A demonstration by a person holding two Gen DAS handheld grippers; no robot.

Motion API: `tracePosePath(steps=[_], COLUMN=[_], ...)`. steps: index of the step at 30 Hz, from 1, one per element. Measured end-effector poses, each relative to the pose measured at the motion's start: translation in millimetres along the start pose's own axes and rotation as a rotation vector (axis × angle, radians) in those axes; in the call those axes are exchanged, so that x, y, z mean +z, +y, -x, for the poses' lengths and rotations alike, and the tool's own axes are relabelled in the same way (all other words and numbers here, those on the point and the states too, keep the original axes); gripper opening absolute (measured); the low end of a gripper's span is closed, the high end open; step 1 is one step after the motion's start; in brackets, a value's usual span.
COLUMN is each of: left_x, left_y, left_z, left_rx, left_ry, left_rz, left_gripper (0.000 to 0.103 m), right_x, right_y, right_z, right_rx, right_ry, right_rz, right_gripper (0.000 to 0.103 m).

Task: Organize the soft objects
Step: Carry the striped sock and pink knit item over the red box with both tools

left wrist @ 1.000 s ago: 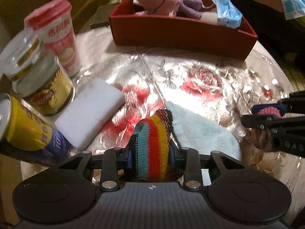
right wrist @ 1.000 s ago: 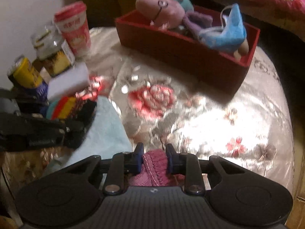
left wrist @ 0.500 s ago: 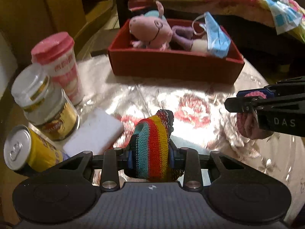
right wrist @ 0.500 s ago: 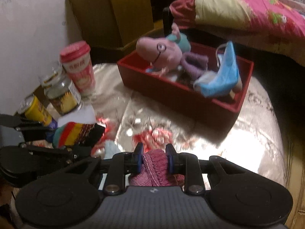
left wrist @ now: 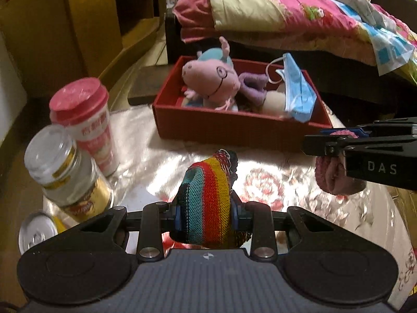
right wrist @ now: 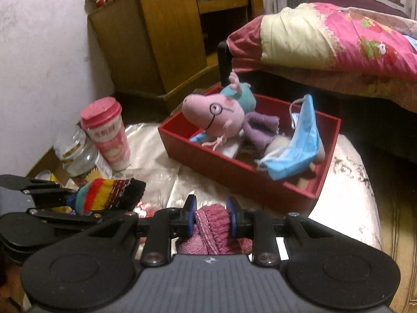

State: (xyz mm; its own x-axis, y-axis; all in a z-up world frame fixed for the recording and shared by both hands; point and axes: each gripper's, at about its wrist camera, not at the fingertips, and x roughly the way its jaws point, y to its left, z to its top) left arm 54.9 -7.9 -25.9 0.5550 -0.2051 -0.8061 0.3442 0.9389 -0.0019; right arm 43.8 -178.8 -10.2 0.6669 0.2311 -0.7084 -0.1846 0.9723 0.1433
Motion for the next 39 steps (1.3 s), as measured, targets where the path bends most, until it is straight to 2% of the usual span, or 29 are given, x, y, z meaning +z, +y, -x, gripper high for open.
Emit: tracePosePath(steps=[16, 23, 39], left_x=[34.8, 44.7, 57.6], left_y=[-19.4, -20.1, -23.3], left_z=[-8.4, -16.3, -33.4], left_rx=[-0.017, -0.018, -0.012], left_ry=[-0.061, -0.069, -0.070], left_rz=[-0.059, -0.054, -0.076], left_gripper=[0.033, 0.033, 0.033], right_x=[26.7, 38.7, 48.6], right_y=[-19.0, -34.5, -48.1], right_z=[-0.2, -3.9, -17.0], right_rx=[-0.039, -0.069, -0.101], right_ry=[-0.072, -0.097, -0.096], right_rz=[-0.047, -0.071, -0.078], right_gripper=[0.003, 0.003, 0.003])
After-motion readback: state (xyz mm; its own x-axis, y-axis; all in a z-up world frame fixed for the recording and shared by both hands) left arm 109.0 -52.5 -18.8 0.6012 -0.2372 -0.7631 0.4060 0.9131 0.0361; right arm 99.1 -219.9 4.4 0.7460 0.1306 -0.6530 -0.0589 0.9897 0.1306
